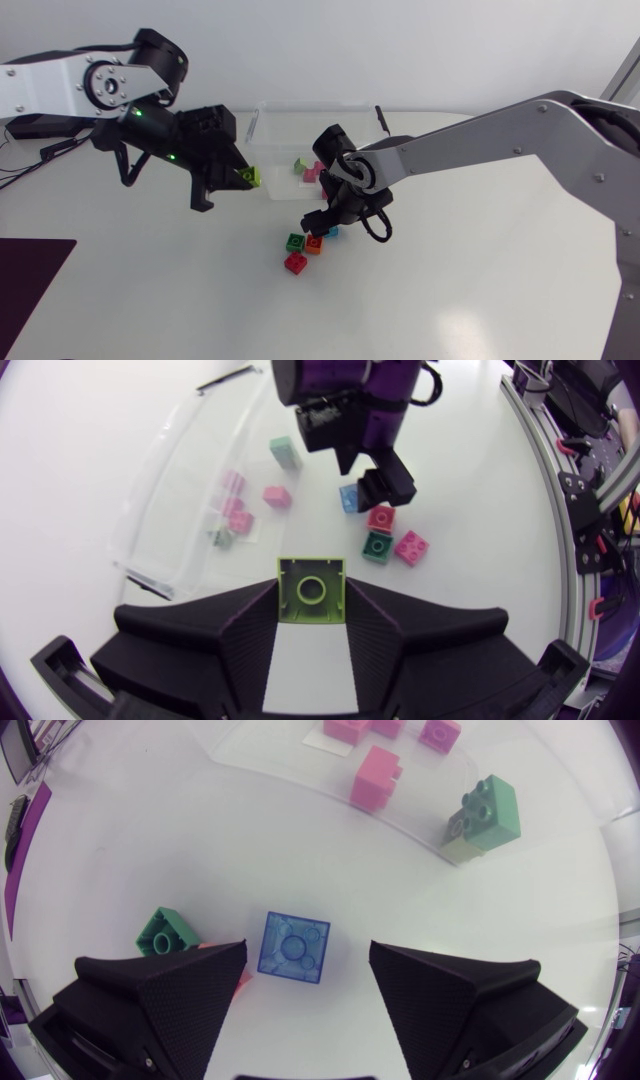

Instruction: Pick up the duplo bricks and place them in the container

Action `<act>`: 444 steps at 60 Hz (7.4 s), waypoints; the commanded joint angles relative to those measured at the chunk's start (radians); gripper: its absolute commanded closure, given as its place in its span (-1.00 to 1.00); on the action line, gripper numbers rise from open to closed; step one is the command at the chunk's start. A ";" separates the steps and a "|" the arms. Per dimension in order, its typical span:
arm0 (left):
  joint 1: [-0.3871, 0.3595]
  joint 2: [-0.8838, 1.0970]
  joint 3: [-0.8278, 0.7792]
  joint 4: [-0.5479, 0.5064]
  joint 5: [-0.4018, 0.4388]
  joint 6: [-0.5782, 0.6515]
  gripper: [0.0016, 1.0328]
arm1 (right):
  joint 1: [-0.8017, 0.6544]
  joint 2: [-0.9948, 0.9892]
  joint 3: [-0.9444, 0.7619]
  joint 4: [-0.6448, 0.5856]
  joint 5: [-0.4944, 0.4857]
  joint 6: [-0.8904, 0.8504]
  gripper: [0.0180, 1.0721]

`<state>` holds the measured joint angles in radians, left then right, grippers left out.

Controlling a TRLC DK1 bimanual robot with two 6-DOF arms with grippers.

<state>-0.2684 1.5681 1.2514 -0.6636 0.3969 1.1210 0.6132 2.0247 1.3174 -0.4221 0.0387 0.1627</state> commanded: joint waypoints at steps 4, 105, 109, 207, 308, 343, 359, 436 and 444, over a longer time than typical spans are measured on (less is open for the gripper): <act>0.024 -0.082 -0.017 0.079 0.039 -0.113 0.66 | -0.010 0.045 0.046 -0.024 0.013 0.034 -0.56; -0.040 -0.164 -0.320 0.315 -0.026 -0.214 -0.92 | -0.208 -0.098 0.537 -0.259 -0.089 -0.175 0.60; -0.065 -0.120 -0.340 0.317 -0.026 -0.164 -0.92 | -0.210 -0.024 0.608 -0.251 -0.092 -0.190 0.59; -0.106 0.242 -0.038 0.134 0.008 0.039 0.63 | -0.093 -0.156 -0.261 0.108 -0.393 -0.887 -0.91; 0.000 0.345 0.237 0.608 -0.043 -0.624 -0.91 | -0.035 -0.238 0.083 -0.354 -0.189 -0.861 0.44; 0.021 -0.112 -0.279 0.481 0.102 -0.349 -0.91 | -0.164 -0.210 0.405 -0.210 -0.220 -0.624 0.44; -0.107 -0.068 -0.376 0.398 0.109 -0.087 -0.91 | -0.207 0.003 0.569 -0.075 -0.220 -0.516 0.43; -0.391 0.507 0.171 -0.182 -0.290 -0.926 -0.69 | -0.294 -0.705 -0.233 -0.007 -0.264 -0.491 -0.90; -0.396 0.538 0.177 -0.149 -0.351 -0.972 -0.45 | -0.336 -0.784 -0.323 -0.009 -0.299 -0.496 -0.90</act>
<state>-0.6598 2.0701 1.4075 -0.8249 0.0685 0.1986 0.2951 1.2797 1.0504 -0.4366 -0.2440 -0.3428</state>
